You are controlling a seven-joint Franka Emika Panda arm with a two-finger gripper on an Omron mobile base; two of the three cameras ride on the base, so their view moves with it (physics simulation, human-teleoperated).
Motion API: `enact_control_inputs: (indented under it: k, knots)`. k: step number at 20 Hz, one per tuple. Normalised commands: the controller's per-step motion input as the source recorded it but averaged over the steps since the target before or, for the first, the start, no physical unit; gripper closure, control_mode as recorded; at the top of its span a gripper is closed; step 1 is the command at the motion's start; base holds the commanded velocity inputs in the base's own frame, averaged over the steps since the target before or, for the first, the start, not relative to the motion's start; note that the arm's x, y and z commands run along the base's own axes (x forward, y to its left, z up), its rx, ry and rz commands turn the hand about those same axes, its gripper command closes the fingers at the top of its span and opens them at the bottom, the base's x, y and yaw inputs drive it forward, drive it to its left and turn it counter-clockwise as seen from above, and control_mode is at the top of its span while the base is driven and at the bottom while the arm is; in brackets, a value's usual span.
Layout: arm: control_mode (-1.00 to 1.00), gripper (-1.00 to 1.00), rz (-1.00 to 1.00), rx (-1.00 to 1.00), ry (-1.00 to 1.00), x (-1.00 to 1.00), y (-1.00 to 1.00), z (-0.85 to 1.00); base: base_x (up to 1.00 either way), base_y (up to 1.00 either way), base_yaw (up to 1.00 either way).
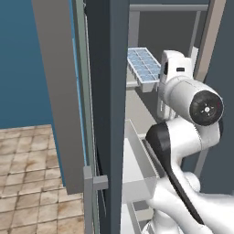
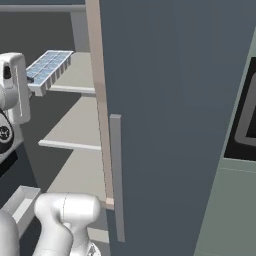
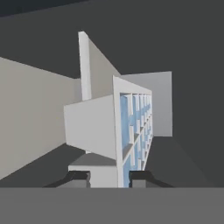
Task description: Open the freezer door, pick up the ice cube tray from the freezer, and place it on the dining counter.
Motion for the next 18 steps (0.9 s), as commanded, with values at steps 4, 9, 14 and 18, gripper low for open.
enact_control_inputs:
  k: [4,9,14,18]
  knots:
    - [-1.0,1.0,0.0,0.0,0.07,-0.71,-0.23,0.07,0.0,0.0,0.0]
    - [-1.0,1.0,0.0,0.0,0.03,-0.47,-0.33,0.04,0.0,0.0,0.0]
    - [-1.0,1.0,0.0,0.0,0.04,-0.36,-0.18,0.02,0.0,0.0,0.0]
    - [1.0,1.0,0.0,0.0,0.03,-0.26,-0.08,0.0,-0.13,-0.04,0.0]
